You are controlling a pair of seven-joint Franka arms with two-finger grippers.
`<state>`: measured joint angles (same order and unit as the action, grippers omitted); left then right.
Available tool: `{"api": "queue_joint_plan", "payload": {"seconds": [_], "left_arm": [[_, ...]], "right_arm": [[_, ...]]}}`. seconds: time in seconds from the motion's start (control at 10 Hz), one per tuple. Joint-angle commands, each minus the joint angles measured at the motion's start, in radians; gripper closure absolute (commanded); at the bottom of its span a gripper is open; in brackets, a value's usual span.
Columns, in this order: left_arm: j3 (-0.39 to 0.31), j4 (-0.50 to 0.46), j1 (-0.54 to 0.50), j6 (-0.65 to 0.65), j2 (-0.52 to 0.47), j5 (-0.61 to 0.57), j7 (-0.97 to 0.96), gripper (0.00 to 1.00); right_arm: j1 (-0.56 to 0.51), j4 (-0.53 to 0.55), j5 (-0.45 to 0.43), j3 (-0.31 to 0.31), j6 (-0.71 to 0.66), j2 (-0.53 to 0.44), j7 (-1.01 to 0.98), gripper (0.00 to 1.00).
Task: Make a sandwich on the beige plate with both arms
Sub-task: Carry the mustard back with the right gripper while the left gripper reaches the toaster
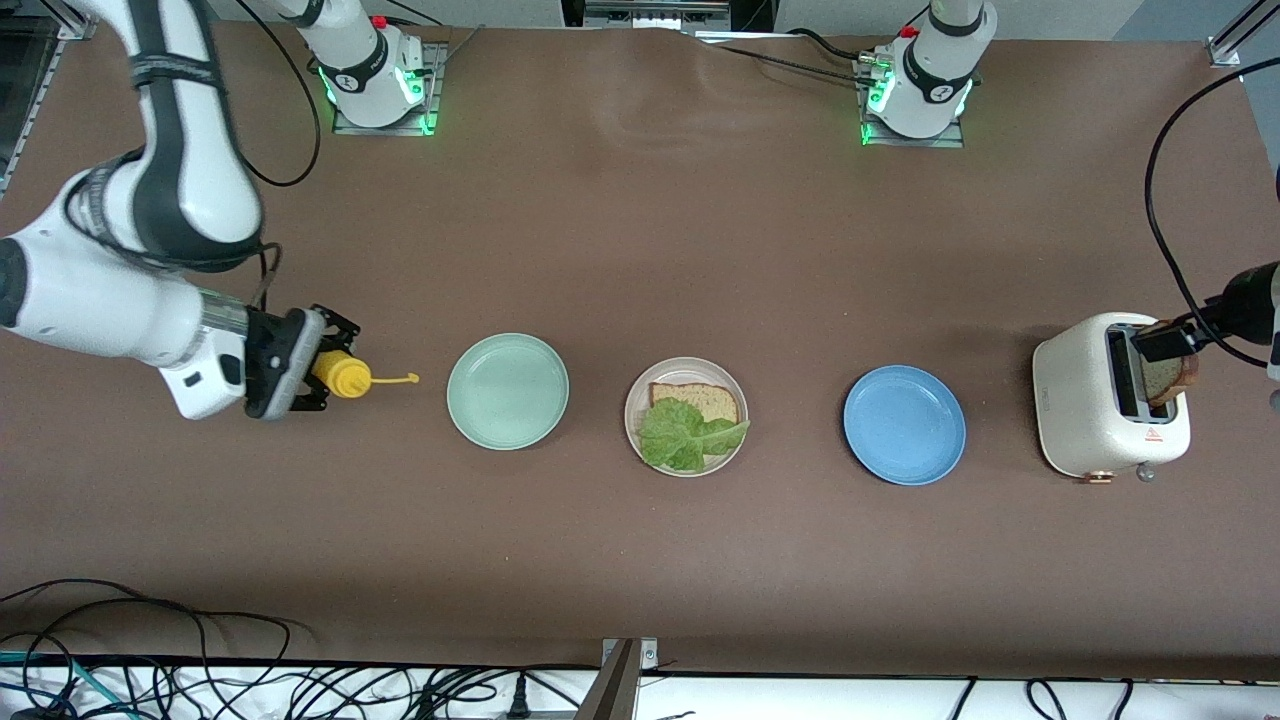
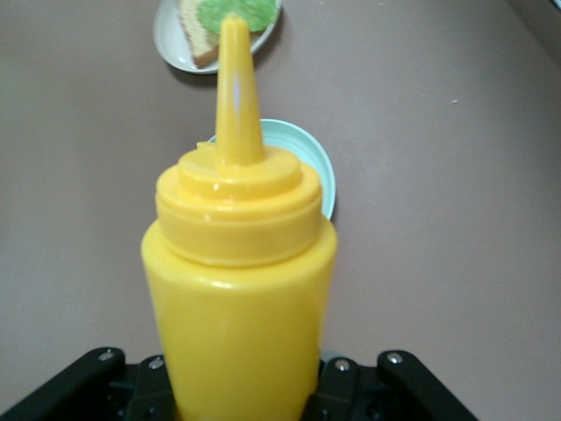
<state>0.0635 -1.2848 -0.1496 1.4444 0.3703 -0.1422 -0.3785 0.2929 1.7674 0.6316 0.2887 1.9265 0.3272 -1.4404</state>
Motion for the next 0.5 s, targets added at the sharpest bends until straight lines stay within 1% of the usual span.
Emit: {"api": "queue_joint_plan", "payload": {"seconds": [0.0, 0.2, 0.3, 0.4], "left_arm": [[-0.002, 0.009, -0.036, 0.043, 0.019, -0.033, 0.102, 0.0], [-0.001, 0.007, -0.106, 0.132, 0.065, -0.005, 0.2, 0.0], [-0.001, 0.009, -0.134, 0.146, 0.09, 0.028, 0.243, 0.0], [-0.001, 0.009, -0.143, 0.149, 0.107, 0.03, 0.251, 0.0]], "right_arm": [[-0.095, 0.2, 0.156, -0.022, 0.014, -0.08, -0.322, 1.0], [-0.173, 0.288, 0.258, -0.022, -0.038, -0.077, -0.568, 1.0], [-0.22, 0.325, 0.295, -0.022, -0.062, -0.067, -0.689, 1.0], [-0.262, 0.361, 0.319, -0.022, -0.092, -0.053, -0.783, 1.0]]}}
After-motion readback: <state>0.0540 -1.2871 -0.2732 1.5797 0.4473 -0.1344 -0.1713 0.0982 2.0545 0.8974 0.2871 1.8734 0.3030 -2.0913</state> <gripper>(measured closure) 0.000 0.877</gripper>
